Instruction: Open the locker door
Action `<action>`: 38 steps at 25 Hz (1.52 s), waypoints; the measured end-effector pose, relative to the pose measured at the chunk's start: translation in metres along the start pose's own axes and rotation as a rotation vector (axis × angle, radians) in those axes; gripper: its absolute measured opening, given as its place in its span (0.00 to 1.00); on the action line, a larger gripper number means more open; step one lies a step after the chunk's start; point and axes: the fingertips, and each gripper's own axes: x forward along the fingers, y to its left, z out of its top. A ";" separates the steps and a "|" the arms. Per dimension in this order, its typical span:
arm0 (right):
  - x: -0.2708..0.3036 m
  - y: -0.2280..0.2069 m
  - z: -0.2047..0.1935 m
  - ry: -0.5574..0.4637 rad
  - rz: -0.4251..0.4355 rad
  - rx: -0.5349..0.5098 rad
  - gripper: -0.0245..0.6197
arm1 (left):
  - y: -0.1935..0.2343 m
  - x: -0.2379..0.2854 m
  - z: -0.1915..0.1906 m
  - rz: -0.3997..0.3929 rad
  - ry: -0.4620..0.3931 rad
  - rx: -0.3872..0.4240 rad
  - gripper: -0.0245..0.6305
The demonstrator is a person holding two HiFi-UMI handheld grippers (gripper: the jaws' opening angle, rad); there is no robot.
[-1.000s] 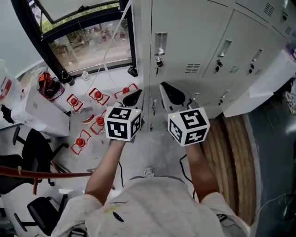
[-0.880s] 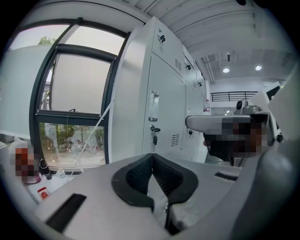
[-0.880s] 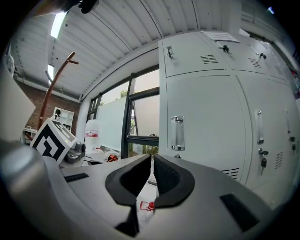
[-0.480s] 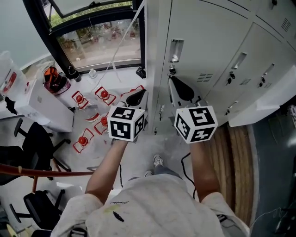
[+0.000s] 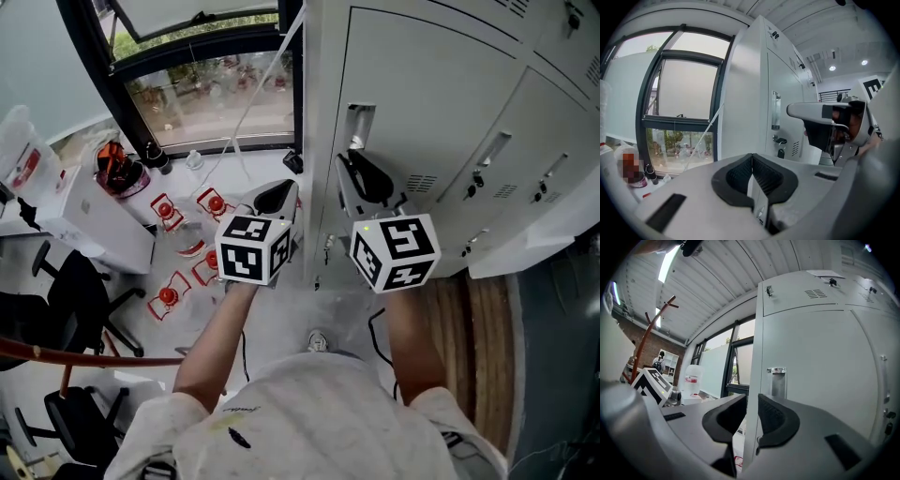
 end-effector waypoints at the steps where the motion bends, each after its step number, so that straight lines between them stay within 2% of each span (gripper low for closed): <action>1: 0.003 -0.001 0.000 0.001 0.007 -0.003 0.13 | 0.001 0.004 0.001 0.002 -0.002 -0.001 0.05; 17: 0.031 -0.028 -0.008 0.014 0.006 -0.027 0.18 | 0.009 0.038 0.004 0.010 -0.001 -0.012 0.05; 29: 0.045 -0.023 -0.010 0.017 0.016 -0.001 0.22 | 0.022 0.034 0.001 0.037 0.002 -0.020 0.05; 38: 0.035 -0.019 -0.009 0.008 0.014 0.024 0.22 | 0.015 0.029 -0.001 0.024 0.009 -0.012 0.05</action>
